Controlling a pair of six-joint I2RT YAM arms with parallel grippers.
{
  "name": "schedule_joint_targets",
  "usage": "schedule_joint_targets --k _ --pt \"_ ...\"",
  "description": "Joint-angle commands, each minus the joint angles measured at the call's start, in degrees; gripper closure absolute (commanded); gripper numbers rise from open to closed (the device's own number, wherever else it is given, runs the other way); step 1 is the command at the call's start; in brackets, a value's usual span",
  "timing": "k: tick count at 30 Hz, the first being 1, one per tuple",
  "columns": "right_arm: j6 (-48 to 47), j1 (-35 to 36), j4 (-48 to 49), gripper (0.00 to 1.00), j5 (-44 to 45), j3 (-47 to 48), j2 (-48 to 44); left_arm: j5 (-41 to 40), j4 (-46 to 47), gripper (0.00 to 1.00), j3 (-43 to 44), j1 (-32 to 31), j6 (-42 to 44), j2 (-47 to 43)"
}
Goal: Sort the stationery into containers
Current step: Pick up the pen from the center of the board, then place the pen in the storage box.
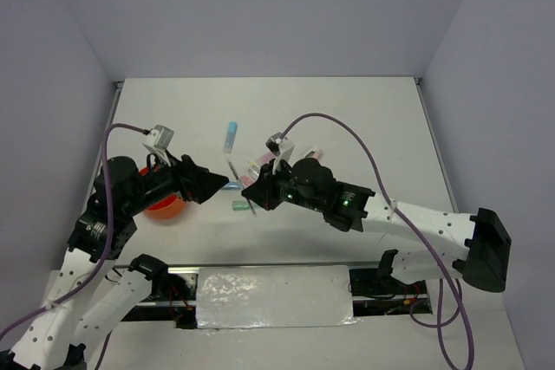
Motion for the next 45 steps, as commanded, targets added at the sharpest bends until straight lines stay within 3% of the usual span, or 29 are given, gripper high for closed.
schedule_joint_targets --k 1,5,8,9,12,14,18,19,20,21,22,23,25,27,28,32,41,45 --pt "-2.0 2.6 7.9 1.00 -3.2 3.4 -0.9 -1.6 2.7 0.03 1.9 0.3 0.7 0.3" --pt "-5.3 6.6 8.4 1.00 -3.4 6.3 1.3 -1.1 2.3 0.09 1.6 0.3 1.6 1.0" --pt "-6.2 7.9 8.5 1.00 -3.6 7.6 2.9 -0.3 3.3 0.26 1.3 0.3 1.5 -0.1" --pt "-6.4 8.2 8.5 1.00 -3.4 8.0 3.2 0.1 3.2 0.39 1.4 0.3 1.5 -0.4" --pt "-6.4 8.2 9.4 1.00 -3.2 8.5 3.6 0.9 1.9 0.63 2.3 0.3 1.8 -0.3" --pt "-6.7 8.2 9.2 1.00 -3.2 9.3 4.3 1.1 1.3 0.70 2.5 0.3 2.1 -0.4" --pt "-7.2 8.3 9.0 0.96 -3.2 10.6 5.1 0.6 -0.1 1.00 3.4 0.3 2.7 -0.8" --pt "-7.2 8.2 9.3 0.88 -2.5 10.0 4.9 -1.7 -1.0 1.00 3.9 0.3 3.1 -0.8" --pt "-6.4 8.2 10.7 0.40 -0.7 9.1 3.3 -3.4 -2.2 1.00 4.4 0.3 4.2 -0.7" --pt "-6.0 8.2 11.0 0.17 1.2 7.0 2.2 -5.6 -3.4 1.00 5.7 0.3 5.0 -0.5" --pt "-5.8 8.1 10.7 0.04 2.8 6.1 -0.1 -11.8 -6.3 1.00 6.3 0.3 6.5 -0.4" --pt "-5.8 8.0 10.2 0.00 5.5 5.2 -1.4 -15.2 -7.4 1.00 7.1 0.3 7.2 -0.3" --pt "-6.4 8.0 8.5 0.00 7.7 2.7 -5.2 -22.7 -10.0 1.00 8.0 0.3 8.8 0.3" --pt "-6.8 7.9 6.8 0.00 11.3 0.5 -7.9 -36.1 -11.3 1.00 9.4 0.3 10.0 1.4" --pt "-7.1 7.8 5.0 0.00 12.3 -0.1 -10.4 -46.7 -12.5 1.00 9.8 0.3 10.6 1.8" --pt "-7.9 7.6 1.6 0.00 15.0 -4.2 -16.3 -70.3 -11.0 1.00 9.5 0.4 11.5 4.8" --pt "-8.9 7.6 -3.8 0.00 14.6 -9.6 -26.6 -83.9 -5.2 1.00 9.2 3.0 4.0 13.9" --pt "-8.3 7.6 -4.8 0.00 14.6 -12.0 -32.2 -83.5 -0.9 1.00 5.8 3.0 0.1 14.8"
